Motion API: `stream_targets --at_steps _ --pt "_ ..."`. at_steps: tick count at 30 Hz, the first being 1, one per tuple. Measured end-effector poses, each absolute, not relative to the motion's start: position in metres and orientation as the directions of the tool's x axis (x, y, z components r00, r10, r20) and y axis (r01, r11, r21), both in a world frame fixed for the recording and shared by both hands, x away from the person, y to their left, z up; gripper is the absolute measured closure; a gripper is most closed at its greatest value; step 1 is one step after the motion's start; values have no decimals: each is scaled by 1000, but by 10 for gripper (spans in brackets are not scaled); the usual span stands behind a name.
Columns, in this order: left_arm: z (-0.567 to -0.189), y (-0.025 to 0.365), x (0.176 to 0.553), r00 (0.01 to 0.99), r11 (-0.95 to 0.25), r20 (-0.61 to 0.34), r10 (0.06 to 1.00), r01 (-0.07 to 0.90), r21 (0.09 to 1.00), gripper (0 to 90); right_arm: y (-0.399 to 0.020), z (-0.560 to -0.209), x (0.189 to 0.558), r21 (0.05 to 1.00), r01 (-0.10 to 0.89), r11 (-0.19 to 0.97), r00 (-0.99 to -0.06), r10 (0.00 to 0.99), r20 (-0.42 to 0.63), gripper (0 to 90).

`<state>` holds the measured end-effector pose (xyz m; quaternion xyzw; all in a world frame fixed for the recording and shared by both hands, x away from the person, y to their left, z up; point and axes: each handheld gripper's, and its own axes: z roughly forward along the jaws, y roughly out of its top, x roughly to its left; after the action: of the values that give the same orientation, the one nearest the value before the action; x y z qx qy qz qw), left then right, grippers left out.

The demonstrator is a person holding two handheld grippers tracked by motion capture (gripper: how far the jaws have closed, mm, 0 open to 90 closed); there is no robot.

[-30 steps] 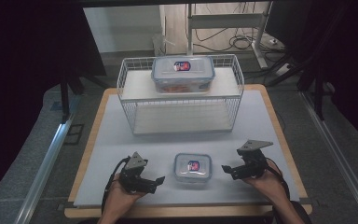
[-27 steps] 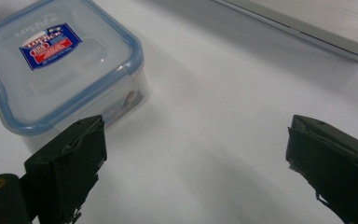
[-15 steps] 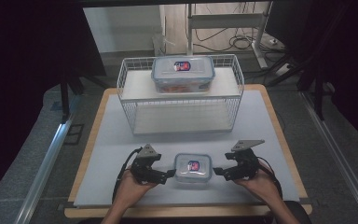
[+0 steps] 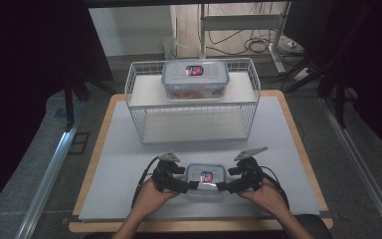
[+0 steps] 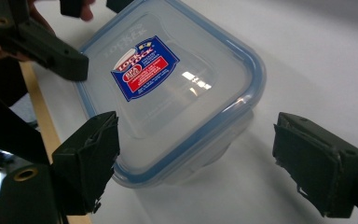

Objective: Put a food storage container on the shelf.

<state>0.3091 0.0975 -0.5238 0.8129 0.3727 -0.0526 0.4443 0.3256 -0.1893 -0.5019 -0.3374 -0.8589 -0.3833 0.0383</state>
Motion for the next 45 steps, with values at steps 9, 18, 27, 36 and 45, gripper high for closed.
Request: stream_targets --at_steps 9,18,27,36,45 --pt "-522 95 305 726 -347 -414 549 648 678 148 -185 -505 325 597 644 478 -755 525 393 208" --pt "-520 107 297 707 -310 -448 548 669 675 342 -197 -501 321 612 651 449 -748 516 418 397" --pt "-523 118 292 707 -291 -491 509 678 675 437 -203 -501 316 617 660 429 -742 502 444 483" --pt "-520 122 287 694 -276 -509 510 692 667 507 -205 -501 314 616 665 422 -739 487 465 529" --pt "-521 123 284 661 -232 -545 516 720 654 527 -209 -503 314 605 697 386 -711 482 511 553"
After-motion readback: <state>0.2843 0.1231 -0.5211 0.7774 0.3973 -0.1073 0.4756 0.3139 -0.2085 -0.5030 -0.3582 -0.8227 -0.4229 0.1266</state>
